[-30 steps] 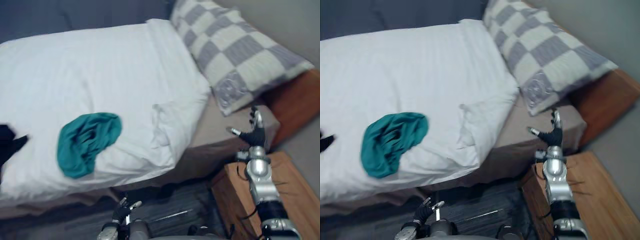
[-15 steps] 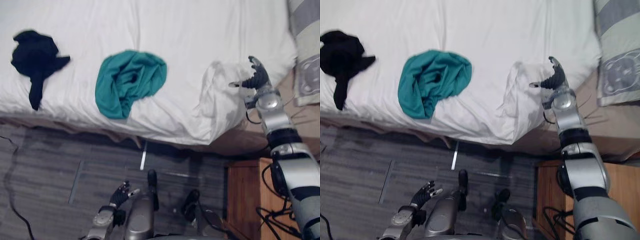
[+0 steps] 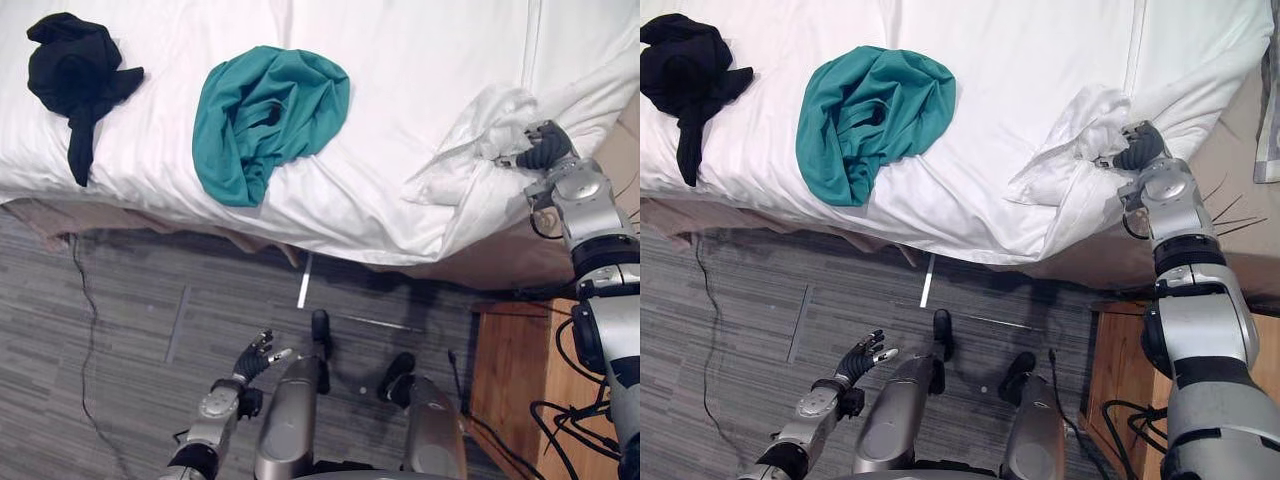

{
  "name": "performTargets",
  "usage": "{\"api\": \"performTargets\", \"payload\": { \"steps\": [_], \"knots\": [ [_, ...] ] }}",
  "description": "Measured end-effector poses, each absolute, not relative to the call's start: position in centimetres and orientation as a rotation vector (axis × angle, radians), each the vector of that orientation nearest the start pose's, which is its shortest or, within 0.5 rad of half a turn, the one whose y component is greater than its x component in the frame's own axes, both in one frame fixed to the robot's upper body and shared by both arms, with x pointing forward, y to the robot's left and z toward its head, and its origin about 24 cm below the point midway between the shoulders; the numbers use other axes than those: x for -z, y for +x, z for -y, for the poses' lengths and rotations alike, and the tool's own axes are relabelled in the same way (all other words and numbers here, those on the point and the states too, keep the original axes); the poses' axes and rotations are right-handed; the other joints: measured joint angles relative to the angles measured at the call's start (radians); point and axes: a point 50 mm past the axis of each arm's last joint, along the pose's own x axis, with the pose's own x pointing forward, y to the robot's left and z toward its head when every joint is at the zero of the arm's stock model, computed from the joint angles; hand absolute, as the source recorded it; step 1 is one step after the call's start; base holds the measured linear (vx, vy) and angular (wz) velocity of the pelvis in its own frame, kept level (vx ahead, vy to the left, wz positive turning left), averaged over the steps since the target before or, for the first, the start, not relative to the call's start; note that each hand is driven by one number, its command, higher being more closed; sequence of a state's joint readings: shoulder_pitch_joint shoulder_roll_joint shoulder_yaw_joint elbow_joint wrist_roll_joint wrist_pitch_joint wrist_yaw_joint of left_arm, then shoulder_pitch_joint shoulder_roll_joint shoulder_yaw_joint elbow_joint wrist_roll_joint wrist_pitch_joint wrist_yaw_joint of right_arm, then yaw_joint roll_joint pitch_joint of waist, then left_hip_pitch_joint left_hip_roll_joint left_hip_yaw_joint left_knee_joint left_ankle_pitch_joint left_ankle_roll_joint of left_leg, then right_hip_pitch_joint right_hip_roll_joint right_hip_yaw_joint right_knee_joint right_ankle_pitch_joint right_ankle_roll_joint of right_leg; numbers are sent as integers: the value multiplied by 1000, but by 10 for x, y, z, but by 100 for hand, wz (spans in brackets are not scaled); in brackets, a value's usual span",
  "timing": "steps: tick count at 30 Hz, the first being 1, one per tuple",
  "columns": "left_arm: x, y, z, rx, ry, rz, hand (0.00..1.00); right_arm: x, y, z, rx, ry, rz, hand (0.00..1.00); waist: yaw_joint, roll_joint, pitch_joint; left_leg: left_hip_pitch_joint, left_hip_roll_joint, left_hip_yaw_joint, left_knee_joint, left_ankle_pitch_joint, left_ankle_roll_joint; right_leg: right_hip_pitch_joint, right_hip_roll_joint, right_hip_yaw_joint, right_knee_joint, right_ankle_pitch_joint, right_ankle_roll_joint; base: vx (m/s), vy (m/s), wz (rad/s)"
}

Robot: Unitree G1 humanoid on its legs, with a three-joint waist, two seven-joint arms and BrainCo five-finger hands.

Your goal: Tidy the bed and pick cloth on bed and put in laundry

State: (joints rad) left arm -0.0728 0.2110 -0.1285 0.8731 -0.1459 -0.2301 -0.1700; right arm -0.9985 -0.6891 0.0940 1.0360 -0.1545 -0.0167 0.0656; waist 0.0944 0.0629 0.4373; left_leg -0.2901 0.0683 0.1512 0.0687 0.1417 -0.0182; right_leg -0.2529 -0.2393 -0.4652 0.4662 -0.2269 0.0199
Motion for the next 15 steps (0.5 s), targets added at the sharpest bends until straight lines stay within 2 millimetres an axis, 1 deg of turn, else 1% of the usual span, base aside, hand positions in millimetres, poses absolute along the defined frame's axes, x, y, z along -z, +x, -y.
{"api": "performTargets", "payload": {
  "steps": [1,2,3,4,5,6,7,8,9,10,11,13,14,15],
  "knots": [
    [101,200,-192,162,72,-591,0,-193,385,307,238,-734,-50,100,-1,-1,0,13,1,2,-8,1,-2,11,3,1,-7,3,0,61,-46,-17],
    [104,195,-192,165,68,-604,0,-180,380,312,234,-755,-71,100,-2,-1,0,55,4,13,-30,1,-2,50,15,9,-37,15,2,63,-19,-23],
    [105,193,-192,170,64,-611,0,-172,375,315,233,-756,-82,0,-4,-3,0,76,5,20,-38,1,-3,71,23,14,-57,22,5,61,-10,-25],
    [106,191,-192,175,62,-615,0,-164,370,319,236,-755,-93,0,-11,-5,0,91,6,24,-44,0,-3,92,28,15,-80,31,10,64,10,-17],
    [107,189,-193,176,61,-621,0,-153,363,323,240,-746,-110,0,-25,-14,-3,108,5,32,-59,0,-3,107,32,17,-101,39,16,96,30,-22],
    [108,189,-193,177,60,-630,0,-136,353,329,250,-721,-150,0,-29,-29,-9,126,5,47,-73,0,-3,120,36,26,-125,51,19,104,32,-23],
    [108,188,-193,177,60,-633,0,-128,349,331,256,-703,-168,0,-30,-36,-13,134,4,54,-77,0,-3,127,39,30,-137,56,21,96,27,-25],
    [108,187,-193,179,59,-639,0,-111,340,335,267,-659,-209,0,-36,-50,-22,153,4,65,-90,0,-4,147,43,33,-160,65,27,90,18,-18],
    [110,184,-196,183,61,-653,0,-89,331,335,277,-594,-257,0,-52,-73,-37,177,1,76,-105,0,-4,171,46,36,-184,71,33,143,30,-24],
    [112,179,-199,182,65,-677,0,-68,320,333,286,-542,-306,0,-59,-99,-57,207,-1,100,-119,-3,-9,195,49,48,-207,76,39,120,26,-25],
    [113,177,-200,180,66,-683,0,-62,316,332,290,-527,-312,0,-60,-108,-67,218,-2,107,-126,-5,-12,203,51,55,-214,78,42,123,21,-29],
    [119,165,-204,171,67,-724,0,-37,301,324,319,-467,-343,0,-70,-133,-128,254,-6,128,-155,-11,-20,235,56,61,-250,84,50,122,8,-16],
    [120,162,-204,171,69,-735,0,-31,298,322,323,-455,-354,0,-71,-135,-140,262,-7,132,-161,-13,-22,243,57,61,-256,84,50,159,15,-2],
    [123,158,-205,172,74,-758,0,-20,291,318,343,-420,-371,0,-75,-140,-154,280,-11,147,-161,-16,-26,267,56,62,-271,85,52,139,26,1]
  ]
}}
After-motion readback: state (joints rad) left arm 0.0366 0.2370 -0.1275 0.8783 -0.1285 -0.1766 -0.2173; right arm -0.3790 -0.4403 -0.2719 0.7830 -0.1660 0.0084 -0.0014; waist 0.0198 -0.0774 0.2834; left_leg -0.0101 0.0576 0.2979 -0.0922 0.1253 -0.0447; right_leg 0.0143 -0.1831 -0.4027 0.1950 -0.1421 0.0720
